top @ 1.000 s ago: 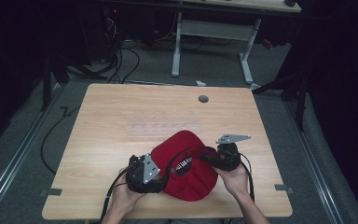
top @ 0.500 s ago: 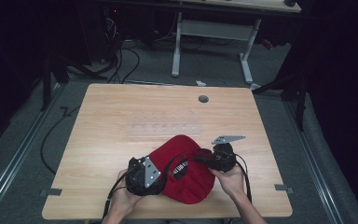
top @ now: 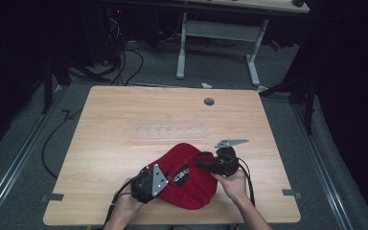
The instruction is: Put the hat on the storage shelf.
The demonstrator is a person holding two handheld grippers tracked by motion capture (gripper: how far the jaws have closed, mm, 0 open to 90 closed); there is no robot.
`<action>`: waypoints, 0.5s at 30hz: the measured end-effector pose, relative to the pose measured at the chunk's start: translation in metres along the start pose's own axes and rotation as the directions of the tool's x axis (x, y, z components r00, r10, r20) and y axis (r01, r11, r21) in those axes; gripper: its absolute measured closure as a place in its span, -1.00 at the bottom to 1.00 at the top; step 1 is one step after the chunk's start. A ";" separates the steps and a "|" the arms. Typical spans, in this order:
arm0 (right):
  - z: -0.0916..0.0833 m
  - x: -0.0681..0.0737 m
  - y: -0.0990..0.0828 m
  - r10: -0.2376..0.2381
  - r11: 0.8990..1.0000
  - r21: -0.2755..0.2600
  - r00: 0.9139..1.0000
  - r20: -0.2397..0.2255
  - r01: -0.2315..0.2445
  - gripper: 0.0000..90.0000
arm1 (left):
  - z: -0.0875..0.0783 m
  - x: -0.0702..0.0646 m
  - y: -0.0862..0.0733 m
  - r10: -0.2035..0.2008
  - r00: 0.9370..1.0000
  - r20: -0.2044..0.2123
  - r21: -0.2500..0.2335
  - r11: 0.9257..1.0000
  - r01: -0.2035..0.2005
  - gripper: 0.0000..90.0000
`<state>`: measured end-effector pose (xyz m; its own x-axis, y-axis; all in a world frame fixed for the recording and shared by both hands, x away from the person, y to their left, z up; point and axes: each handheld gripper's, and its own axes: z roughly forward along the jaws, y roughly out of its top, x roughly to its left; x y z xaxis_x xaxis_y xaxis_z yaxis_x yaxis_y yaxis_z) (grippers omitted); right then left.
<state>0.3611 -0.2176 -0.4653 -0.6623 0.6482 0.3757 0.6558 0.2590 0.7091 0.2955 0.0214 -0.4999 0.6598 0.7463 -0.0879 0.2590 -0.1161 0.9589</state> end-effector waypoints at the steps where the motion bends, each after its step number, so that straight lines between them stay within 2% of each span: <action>1: -0.001 0.000 0.000 0.001 1.000 -0.009 1.000 0.000 -0.001 0.83 | 0.000 0.000 0.001 -0.007 1.000 0.007 0.008 1.000 0.007 0.30; 4: -0.004 0.000 -0.001 0.005 1.000 -0.025 1.000 0.000 -0.005 0.80 | -0.001 -0.003 0.005 -0.019 0.999 0.035 0.021 1.000 0.018 0.41; 8: -0.007 -0.002 0.000 0.006 0.999 -0.044 1.000 -0.002 -0.006 0.74 | -0.004 -0.007 0.008 -0.003 0.998 0.062 0.045 0.999 0.000 0.56; 9: -0.008 -0.002 0.000 0.012 0.999 -0.045 1.000 0.000 -0.012 0.70 | -0.004 -0.008 0.008 -0.009 0.998 0.069 0.051 0.999 0.006 0.59; 11: -0.008 -0.002 0.001 0.002 0.999 -0.051 1.000 0.017 -0.001 0.64 | -0.004 -0.009 0.007 -0.016 0.996 0.083 0.064 0.998 0.010 0.64; 15: -0.015 0.004 0.004 -0.021 0.998 -0.065 0.998 0.062 0.025 0.52 | -0.004 -0.011 0.011 0.014 0.994 0.106 0.068 0.997 -0.021 0.72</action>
<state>0.3556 -0.2243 -0.4517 -0.6526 0.6854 0.3230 0.6136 0.2280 0.7560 0.2885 0.0143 -0.4872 0.7346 0.6707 -0.1027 0.2924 -0.1763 0.9399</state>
